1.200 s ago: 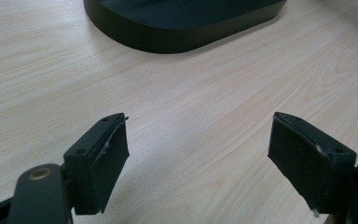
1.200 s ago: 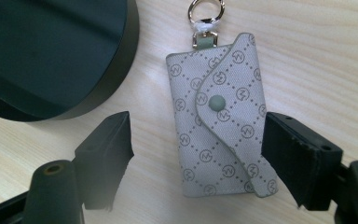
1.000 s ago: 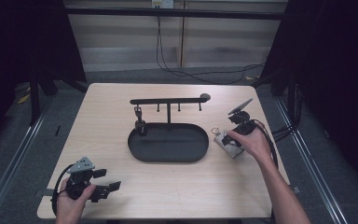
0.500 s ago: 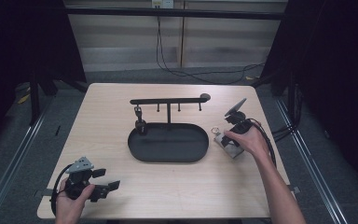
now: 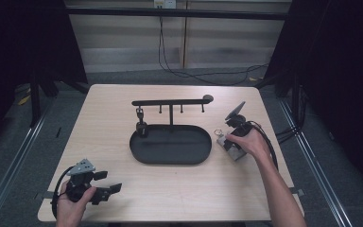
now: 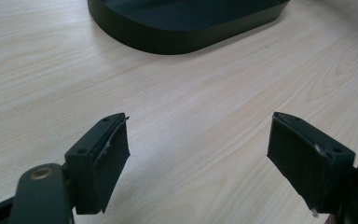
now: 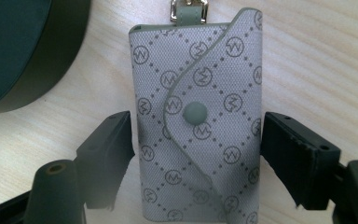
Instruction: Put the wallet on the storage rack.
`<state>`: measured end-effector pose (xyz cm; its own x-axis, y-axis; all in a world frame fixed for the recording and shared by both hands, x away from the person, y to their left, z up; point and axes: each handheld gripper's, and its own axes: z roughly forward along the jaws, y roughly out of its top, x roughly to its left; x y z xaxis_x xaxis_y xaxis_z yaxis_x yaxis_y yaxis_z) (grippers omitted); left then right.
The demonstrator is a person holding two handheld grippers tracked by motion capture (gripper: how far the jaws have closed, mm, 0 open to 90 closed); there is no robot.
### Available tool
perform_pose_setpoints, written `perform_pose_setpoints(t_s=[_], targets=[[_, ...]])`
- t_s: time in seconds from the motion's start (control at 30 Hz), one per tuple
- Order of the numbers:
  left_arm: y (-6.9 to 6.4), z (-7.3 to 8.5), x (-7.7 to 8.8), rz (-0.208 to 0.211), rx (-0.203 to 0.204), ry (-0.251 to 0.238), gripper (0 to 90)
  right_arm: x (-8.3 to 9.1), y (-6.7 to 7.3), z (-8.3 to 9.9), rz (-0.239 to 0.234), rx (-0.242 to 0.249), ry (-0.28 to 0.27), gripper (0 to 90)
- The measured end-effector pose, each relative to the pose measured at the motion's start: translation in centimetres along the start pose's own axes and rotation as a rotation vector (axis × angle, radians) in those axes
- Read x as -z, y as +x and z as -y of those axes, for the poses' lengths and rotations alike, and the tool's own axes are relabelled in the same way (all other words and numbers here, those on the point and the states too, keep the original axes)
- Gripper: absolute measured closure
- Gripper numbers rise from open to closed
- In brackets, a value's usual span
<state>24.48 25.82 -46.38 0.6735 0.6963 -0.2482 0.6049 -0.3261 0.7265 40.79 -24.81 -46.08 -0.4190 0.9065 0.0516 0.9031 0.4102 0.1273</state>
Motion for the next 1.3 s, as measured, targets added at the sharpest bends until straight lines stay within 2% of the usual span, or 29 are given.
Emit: perform_pose_setpoints(t_s=[0.33, 0.8, 0.97, 1.3], targets=[[0.1, 0.0, 0.0, 0.003, 0.003, 0.003, 20.3, -0.7, 0.1, -0.3, 0.007, -0.006, 0.02, 26.3], [0.0, 0.0, -0.1, 0.007, 0.0, 0.014, 20.3, -1.6, 0.5, -0.7, 0.036, 0.009, 0.056, 26.1], [0.0, 0.0, -0.1, 0.003, -0.001, 0.011, 20.3, -1.6, 0.5, -0.7, 0.032, 0.009, 0.058, 27.8], [0.1, 0.0, -0.1, 0.007, 0.001, 0.015, 20.3, -1.1, 0.0, -0.5, -0.015, -0.038, 0.058, 32.5]])
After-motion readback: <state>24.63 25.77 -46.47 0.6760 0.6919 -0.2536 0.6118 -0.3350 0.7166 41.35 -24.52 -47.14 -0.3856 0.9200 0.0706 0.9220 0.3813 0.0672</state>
